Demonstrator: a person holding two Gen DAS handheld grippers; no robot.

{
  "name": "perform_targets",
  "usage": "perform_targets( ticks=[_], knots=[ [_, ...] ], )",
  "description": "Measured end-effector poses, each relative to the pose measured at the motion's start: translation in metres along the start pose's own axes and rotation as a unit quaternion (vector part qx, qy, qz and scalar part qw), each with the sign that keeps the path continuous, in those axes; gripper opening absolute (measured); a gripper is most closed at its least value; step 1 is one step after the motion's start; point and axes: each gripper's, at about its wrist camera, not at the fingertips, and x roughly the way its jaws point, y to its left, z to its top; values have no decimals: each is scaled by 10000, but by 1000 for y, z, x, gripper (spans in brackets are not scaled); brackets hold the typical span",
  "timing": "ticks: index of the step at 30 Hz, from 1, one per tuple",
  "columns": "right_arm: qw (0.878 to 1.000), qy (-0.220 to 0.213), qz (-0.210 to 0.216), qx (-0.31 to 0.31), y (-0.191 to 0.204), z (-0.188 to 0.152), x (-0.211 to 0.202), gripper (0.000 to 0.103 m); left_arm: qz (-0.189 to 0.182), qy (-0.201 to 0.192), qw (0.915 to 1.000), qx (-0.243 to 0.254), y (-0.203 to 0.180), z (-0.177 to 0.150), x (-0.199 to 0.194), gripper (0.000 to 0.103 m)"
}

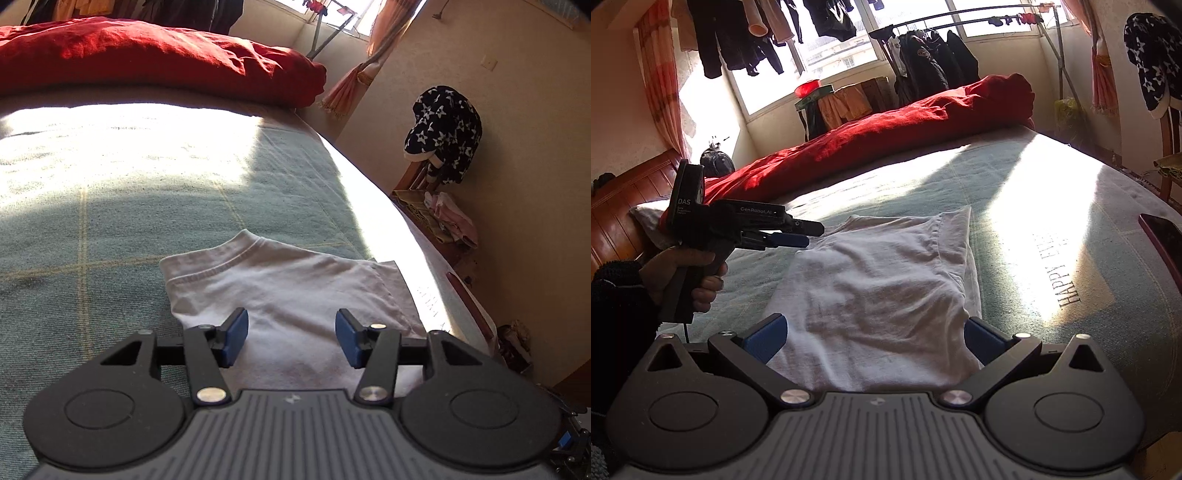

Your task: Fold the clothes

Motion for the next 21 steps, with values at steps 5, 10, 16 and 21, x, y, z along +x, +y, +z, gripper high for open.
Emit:
perform_targets(
  ticks=[5, 10, 16, 21],
  knots=[
    [9999, 35, 96, -125, 8, 9, 13, 103, 53, 160, 9997, 200, 4, -18, 6, 56],
    [9997, 150, 60, -190, 6, 9, 19, 103, 69, 171, 9998, 105, -10, -5, -6, 57],
    [9996, 197, 83, -204, 5, 17, 34, 103, 216, 403, 9985, 310, -28, -14, 0, 70],
    [9992, 391, 43, -66, 1, 21, 54, 103, 418, 385, 9975, 410, -27, -26, 3, 71]
  ],
)
